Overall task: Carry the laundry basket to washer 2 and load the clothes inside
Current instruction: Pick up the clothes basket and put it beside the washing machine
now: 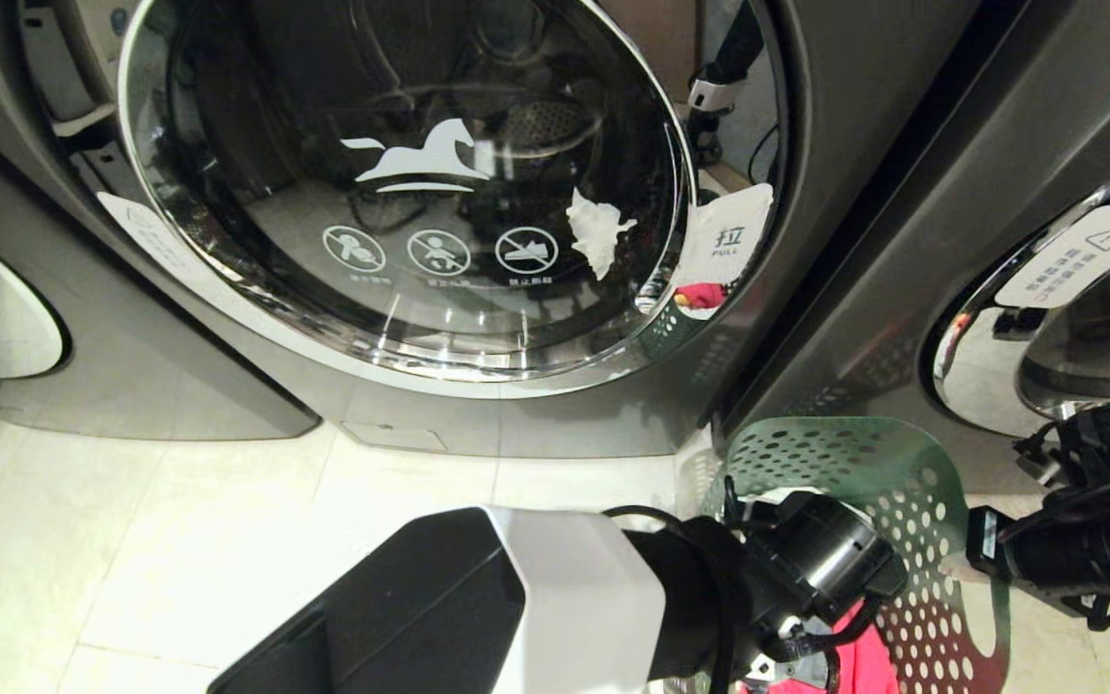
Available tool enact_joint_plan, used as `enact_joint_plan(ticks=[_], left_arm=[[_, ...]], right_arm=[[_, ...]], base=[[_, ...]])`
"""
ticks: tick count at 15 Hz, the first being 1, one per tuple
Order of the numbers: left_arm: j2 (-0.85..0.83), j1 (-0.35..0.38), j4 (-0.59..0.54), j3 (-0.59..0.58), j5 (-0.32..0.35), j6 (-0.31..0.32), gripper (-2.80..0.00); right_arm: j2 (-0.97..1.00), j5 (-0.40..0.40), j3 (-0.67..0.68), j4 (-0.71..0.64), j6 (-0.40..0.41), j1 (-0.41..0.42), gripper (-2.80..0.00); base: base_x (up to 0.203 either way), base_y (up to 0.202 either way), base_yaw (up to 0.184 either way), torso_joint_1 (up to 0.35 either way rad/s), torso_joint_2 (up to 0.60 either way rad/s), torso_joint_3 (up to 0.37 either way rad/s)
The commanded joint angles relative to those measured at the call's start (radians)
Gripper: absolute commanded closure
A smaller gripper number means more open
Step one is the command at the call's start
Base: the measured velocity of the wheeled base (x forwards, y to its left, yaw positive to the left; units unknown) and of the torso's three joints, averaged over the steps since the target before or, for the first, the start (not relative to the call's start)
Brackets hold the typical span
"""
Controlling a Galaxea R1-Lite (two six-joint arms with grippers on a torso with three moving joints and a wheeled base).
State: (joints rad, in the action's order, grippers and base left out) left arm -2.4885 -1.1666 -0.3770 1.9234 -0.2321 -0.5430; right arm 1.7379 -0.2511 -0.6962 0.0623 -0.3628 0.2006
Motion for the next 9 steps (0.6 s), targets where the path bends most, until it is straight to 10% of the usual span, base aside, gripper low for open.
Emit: enact_joint_plan(ticks=[1,9], left_arm=[[-0.011,-0.001,-0.003,0.0,-0.001,-0.004,0.0],[-0.05,0.045,0.072,0.0,-0.004,0.026,0.0]], right_arm=[[0.012,-0.001,-0.018,-0.001,-0.001,0.001,0.0],[0.073,-0.002,-0.051,-0.001,0.062,0.002,0.0]], base=[[0.0,0.0,0.0,0.002,0.0,-0.198],[0.0,0.0,0.0,0.002,0.0,-0.09]])
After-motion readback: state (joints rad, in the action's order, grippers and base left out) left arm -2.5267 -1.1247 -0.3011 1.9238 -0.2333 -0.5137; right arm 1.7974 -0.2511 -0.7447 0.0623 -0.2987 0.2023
